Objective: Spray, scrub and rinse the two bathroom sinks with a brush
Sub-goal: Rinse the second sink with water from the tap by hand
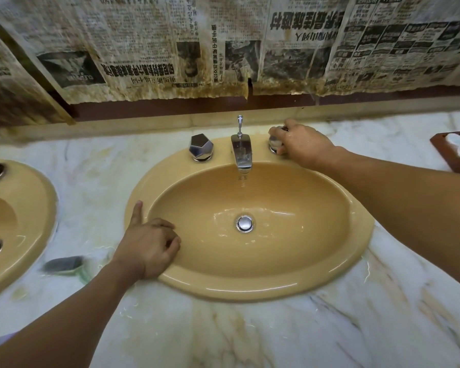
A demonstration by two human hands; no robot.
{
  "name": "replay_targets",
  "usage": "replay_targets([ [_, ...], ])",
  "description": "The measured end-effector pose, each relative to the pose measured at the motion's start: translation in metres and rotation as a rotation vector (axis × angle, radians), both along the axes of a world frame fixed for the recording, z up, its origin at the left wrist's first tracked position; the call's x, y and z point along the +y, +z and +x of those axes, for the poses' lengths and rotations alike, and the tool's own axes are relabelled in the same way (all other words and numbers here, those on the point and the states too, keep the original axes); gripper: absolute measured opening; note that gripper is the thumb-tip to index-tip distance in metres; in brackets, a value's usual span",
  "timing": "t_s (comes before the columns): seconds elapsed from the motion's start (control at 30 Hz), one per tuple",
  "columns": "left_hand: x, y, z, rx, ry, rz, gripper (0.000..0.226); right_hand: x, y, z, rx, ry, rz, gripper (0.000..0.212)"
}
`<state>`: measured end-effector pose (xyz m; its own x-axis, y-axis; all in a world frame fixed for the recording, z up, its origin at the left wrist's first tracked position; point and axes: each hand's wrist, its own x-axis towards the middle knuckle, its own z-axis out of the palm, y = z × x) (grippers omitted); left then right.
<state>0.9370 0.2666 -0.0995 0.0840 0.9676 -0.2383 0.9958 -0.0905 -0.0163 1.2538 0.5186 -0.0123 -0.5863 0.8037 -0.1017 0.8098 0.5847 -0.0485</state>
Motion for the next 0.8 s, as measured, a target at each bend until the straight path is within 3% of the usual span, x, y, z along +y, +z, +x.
replay_targets([
  [0.37, 0.001, 0.004, 0.001, 0.009, 0.018, -0.019, 0.069, -0.01, -0.009, -0.005, 0.08, -0.135, -0.009, 0.048],
  [0.67, -0.007, 0.012, 0.019, 0.02, 0.162, -0.044, 0.083, -0.016, -0.018, -0.011, 0.189, -0.247, -0.03, 0.042],
  [0.8, -0.017, 0.012, 0.03, -0.01, 0.266, -0.042, 0.083, -0.035, -0.023, -0.007, 0.242, -0.299, -0.144, 0.065],
])
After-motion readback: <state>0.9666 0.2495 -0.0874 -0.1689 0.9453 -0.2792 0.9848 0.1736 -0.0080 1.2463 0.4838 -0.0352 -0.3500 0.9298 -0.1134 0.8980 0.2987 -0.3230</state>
